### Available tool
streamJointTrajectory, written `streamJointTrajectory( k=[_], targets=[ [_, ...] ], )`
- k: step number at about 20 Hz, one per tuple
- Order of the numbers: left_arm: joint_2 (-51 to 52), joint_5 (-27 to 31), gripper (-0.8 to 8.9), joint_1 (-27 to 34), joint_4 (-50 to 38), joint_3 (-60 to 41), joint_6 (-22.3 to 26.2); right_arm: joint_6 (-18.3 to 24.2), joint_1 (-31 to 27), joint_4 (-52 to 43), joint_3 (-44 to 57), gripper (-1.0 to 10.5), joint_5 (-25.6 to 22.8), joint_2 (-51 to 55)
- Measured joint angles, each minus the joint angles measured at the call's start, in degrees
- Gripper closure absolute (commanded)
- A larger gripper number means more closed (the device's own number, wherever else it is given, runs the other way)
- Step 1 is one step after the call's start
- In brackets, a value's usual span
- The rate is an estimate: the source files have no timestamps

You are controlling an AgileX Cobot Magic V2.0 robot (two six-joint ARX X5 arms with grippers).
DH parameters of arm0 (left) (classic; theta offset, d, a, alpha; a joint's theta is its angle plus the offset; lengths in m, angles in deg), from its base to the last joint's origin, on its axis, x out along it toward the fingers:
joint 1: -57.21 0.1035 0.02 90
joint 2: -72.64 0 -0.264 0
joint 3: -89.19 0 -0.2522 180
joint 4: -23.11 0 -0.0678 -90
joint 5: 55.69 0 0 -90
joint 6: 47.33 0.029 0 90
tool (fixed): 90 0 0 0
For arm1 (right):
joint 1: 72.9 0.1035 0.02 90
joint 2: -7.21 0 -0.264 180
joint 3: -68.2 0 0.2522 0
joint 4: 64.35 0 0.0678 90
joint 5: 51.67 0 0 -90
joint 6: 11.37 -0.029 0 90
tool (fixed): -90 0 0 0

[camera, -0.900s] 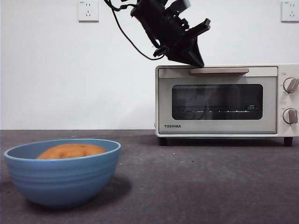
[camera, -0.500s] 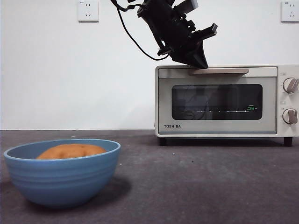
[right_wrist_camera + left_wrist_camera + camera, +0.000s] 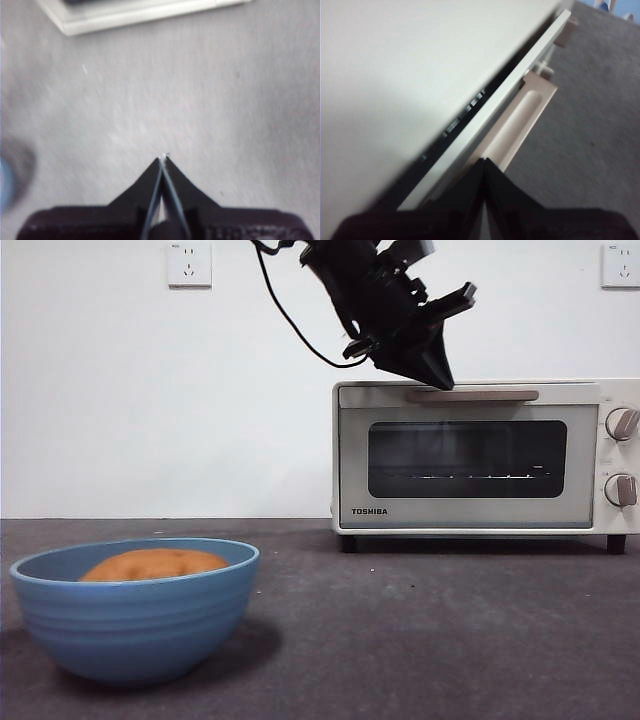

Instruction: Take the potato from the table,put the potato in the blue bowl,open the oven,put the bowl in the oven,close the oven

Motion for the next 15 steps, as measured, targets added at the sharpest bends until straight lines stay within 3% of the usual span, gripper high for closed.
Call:
streamJointTrajectory(
  k=[3, 8, 12, 15],
  targets=[
    [0.5, 2.4, 8.19, -2.1, 4.6, 0.1, 0.0, -1.3, 0.0, 1.4, -3.9, 9.6, -0.2, 2.0],
    [-0.5, 2.2, 8.19, -5.6, 10.5, -0.8, 0.0, -1.5, 0.0, 10.3, -12.3, 9.6, -5.4, 4.5],
    [-1.9, 2.4, 8.19, -7.0, 15.1, -2.1, -0.4, 2.1, 0.0, 13.9, -16.3, 9.6, -5.4, 4.7],
    [-2.0, 6.1, 8.19, -8.4, 15.3, -2.2, -1.3, 4.4, 0.0, 13.9, -17.5, 9.6, -4.0, 5.6]
  ],
)
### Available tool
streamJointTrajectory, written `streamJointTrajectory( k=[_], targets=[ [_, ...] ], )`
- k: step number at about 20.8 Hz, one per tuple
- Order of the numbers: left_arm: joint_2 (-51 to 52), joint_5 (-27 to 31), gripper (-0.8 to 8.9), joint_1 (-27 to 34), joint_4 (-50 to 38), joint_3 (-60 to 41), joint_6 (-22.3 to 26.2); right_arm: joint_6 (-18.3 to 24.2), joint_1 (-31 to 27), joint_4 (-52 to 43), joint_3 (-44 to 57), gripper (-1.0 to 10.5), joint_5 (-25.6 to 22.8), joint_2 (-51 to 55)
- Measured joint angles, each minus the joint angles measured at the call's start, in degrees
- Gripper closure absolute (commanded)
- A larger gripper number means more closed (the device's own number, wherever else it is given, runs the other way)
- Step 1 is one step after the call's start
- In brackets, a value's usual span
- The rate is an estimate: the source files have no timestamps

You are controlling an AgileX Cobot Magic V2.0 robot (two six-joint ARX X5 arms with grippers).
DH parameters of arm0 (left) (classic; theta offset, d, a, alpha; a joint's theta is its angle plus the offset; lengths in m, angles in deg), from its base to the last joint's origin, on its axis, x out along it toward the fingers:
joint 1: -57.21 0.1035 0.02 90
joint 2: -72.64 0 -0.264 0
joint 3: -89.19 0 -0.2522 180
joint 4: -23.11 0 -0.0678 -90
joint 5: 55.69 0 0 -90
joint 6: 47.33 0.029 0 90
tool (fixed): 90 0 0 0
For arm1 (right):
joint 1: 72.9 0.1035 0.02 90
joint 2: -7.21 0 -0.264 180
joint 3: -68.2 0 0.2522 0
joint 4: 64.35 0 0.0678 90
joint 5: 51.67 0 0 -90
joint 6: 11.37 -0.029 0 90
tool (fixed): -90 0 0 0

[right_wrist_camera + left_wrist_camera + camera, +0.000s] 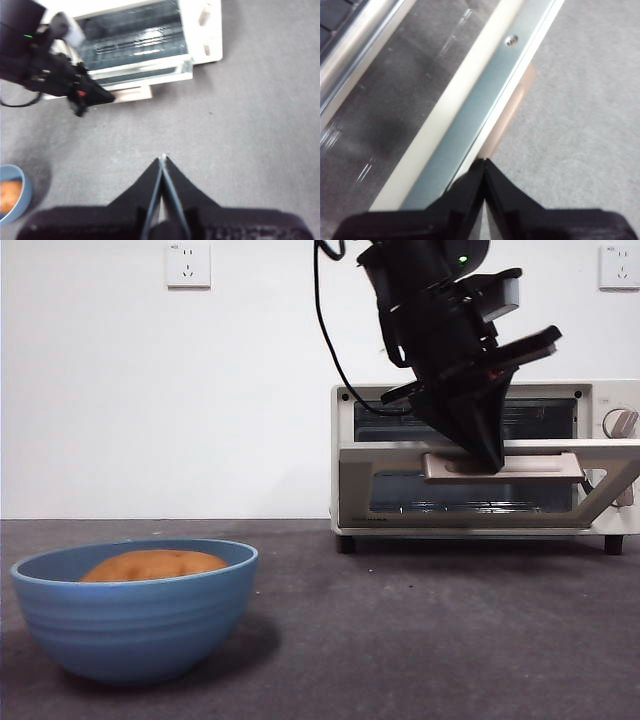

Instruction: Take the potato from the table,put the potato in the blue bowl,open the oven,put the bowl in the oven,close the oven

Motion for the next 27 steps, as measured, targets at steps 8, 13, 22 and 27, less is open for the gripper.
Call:
streamJointTrajectory(
  k=[8, 13, 22, 27],
  targets=[
    [-0.3, 4.9, 8.19, -4.1, -2.3, -5.0, -2.3, 1.6, 0.0, 0.0, -1.2, 9.6, 0.0, 0.3],
    [-0.3, 5.4, 8.19, -6.6, -2.1, -6.1, -2.7, 1.8, 0.0, 0.0, -1.2, 9.6, 0.2, 0.3],
    [20.8, 5.2, 8.19, -8.6, 17.1, -6.6, -1.0, 2.1, 0.0, 0.0, -1.1, 9.6, 6.9, 0.1],
    [35.7, 5.9, 8.19, -11.8, 19.6, -6.6, -1.1, 4.0, 0.0, -7.1, 3.5, 9.5, 15.8, -4.5]
  ],
)
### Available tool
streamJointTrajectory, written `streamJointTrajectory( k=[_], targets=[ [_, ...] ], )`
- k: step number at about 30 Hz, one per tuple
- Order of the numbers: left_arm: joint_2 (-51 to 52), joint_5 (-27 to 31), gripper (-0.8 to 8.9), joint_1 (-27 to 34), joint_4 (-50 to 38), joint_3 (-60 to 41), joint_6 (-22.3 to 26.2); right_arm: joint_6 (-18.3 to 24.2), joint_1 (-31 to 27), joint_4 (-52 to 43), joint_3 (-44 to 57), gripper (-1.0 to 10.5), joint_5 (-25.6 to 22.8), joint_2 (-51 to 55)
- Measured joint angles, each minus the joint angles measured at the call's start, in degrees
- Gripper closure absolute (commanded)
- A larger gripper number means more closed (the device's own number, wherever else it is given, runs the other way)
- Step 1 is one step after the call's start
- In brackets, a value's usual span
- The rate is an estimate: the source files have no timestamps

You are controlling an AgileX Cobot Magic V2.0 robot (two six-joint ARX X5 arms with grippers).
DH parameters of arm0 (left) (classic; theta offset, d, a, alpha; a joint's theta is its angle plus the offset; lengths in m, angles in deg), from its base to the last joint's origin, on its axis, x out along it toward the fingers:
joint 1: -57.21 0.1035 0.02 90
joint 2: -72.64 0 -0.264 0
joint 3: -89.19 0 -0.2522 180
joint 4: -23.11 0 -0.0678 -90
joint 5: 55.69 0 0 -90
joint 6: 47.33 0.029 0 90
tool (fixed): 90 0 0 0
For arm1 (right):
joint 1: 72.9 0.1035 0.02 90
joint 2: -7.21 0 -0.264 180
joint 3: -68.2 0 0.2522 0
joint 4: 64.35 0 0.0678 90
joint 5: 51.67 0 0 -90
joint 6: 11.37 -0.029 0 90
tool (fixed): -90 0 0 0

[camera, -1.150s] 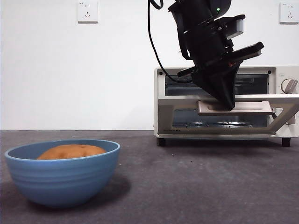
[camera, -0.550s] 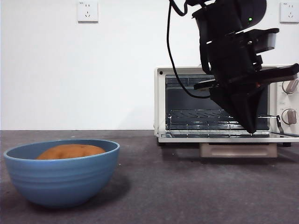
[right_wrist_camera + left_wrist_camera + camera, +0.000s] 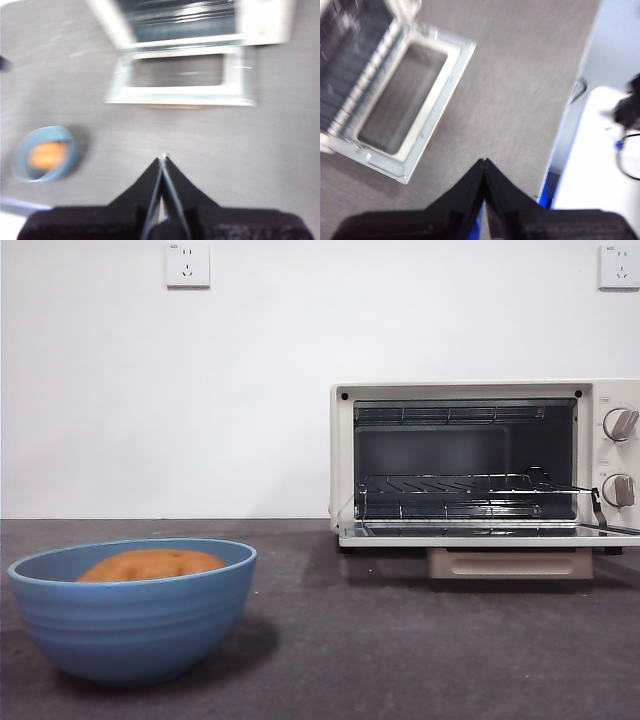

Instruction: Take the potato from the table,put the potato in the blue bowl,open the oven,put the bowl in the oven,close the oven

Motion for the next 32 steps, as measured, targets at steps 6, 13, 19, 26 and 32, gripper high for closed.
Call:
streamJointTrajectory(
  k=[6, 13, 19, 26, 32],
  targets=[
    [13.8, 9.5, 8.19, -2.9, 1.9, -2.4, -1.3, 0.8, 0.0, -13.8, 3.6, 9.3, 14.9, -11.0],
    [31.4, 12.8, 8.19, -3.0, 2.0, -22.3, -7.5, 1.0, 5.4, -22.8, 3.6, 7.5, 22.7, -30.1],
    [46.8, 14.9, 8.19, -3.0, 2.4, -42.1, -15.2, 0.9, 12.9, -29.7, 3.3, 6.5, 22.1, -43.7],
    [62.1, 14.7, 8.19, -3.0, 2.5, -57.6, -25.4, 0.6, 15.7, -30.1, -3.2, 5.4, 19.1, -58.7],
    [67.5, 16.2, 8.19, -3.0, 2.6, -62.5, -28.7, 2.0, 17.0, -24.9, -13.8, 5.4, 14.8, -70.9]
  ],
)
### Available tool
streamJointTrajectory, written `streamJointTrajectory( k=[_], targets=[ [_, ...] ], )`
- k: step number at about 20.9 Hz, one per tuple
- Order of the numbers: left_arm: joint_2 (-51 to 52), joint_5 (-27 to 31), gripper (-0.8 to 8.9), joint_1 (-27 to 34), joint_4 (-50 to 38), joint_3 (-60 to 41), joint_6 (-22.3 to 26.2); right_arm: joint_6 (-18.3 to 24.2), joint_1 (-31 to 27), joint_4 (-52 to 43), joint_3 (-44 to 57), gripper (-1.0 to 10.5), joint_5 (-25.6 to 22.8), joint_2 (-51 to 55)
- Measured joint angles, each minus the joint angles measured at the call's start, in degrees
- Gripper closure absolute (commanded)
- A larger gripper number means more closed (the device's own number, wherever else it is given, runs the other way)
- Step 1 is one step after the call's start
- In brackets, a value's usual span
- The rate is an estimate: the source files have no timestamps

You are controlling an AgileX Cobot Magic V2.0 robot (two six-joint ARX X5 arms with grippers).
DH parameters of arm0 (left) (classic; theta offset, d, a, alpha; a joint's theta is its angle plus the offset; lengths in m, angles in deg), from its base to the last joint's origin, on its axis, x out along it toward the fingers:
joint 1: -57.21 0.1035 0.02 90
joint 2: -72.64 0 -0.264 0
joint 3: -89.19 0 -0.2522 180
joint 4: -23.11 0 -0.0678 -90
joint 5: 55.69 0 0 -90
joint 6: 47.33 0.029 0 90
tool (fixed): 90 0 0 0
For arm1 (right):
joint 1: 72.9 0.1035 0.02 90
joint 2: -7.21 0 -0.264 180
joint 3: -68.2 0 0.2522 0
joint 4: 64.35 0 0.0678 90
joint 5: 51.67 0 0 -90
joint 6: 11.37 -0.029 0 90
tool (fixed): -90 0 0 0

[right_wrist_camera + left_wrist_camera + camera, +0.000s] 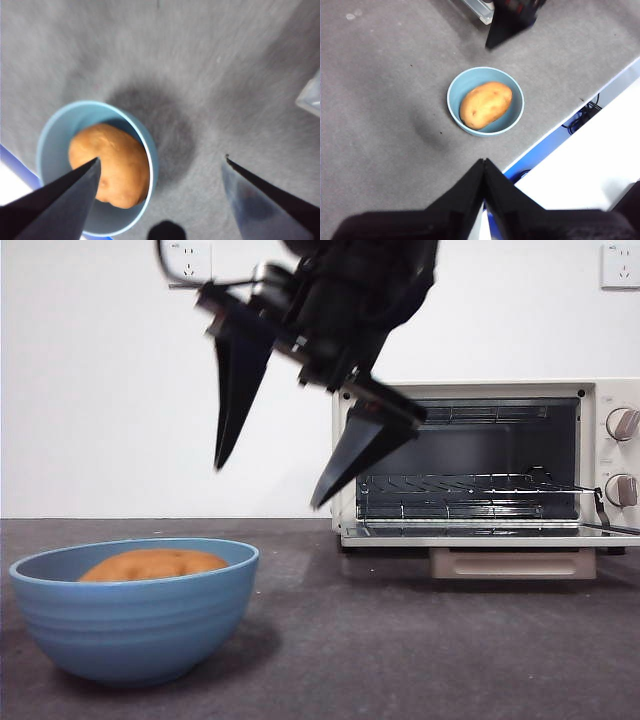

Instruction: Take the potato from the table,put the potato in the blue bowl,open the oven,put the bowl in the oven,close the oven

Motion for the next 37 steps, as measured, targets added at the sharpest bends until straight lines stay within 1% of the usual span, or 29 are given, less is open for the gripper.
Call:
streamJointTrajectory(
  k=[2, 3, 7, 9, 12, 14, 16, 19, 21, 24, 28, 31, 34, 37],
  targets=[
    [0.0, 0.0, 8.19, 0.0, 0.0, 0.0, 0.0, 0.6, 1.0, 1.8, -1.7, 5.4, -1.7, -3.1],
    [0.0, 0.0, 8.19, 0.0, 0.0, 0.0, 0.0, 0.8, 1.4, 2.6, -2.2, 5.8, -2.0, -4.3],
    [0.0, 1.7, 8.19, 0.0, 0.0, 0.0, 0.0, 0.8, 2.8, 4.4, -2.6, 8.2, -2.2, -7.1],
    [0.0, 2.0, 8.19, 0.0, 0.0, 0.0, 0.0, 0.8, 3.0, 5.2, -2.6, 9.7, -2.2, -8.0],
    [0.0, 2.0, 8.19, 0.0, 0.0, 0.0, 0.0, 0.8, 3.2, 5.3, -2.7, 9.6, -2.2, -8.2],
    [0.0, 2.0, 8.19, 0.0, -0.1, 0.0, 0.0, 0.7, 3.1, 7.7, -4.2, 9.6, -2.7, -8.2],
    [0.0, 2.0, 8.19, 0.0, -0.1, 0.0, 0.0, 0.7, 2.6, 11.3, -7.2, 9.6, -6.0, -7.7],
    [0.0, 1.9, 8.19, 0.0, -0.1, 0.0, 0.0, 1.4, 1.2, 19.5, -13.6, 9.6, -12.0, -5.6],
    [0.0, 1.9, 8.19, 0.0, -0.1, 0.0, 0.0, 2.1, -1.5, 23.8, -16.8, 9.6, -13.7, -4.1],
    [0.0, 1.9, 8.19, 0.0, -0.1, 0.0, 0.0, 2.7, -8.2, 25.7, -17.9, 9.6, -13.6, -3.8],
    [0.0, 1.9, 8.19, 0.0, -0.1, 0.0, 0.0, 2.2, -19.1, 26.5, -17.9, 9.6, -10.0, -3.8],
    [0.0, 3.7, 8.19, 0.0, -0.1, 0.0, 0.0, 0.7, -25.3, 25.7, -17.9, 9.6, -9.5, -3.8],
    [0.0, 7.3, 8.19, 0.0, -0.1, 0.0, 0.0, -1.0, -29.1, 24.0, -17.9, 9.6, -9.0, -3.8],
    [0.0, 7.5, 8.19, 0.0, -0.1, 0.0, 0.0, -4.4, -32.4, 19.4, -17.9, 9.6, -7.6, -3.8]
  ],
)
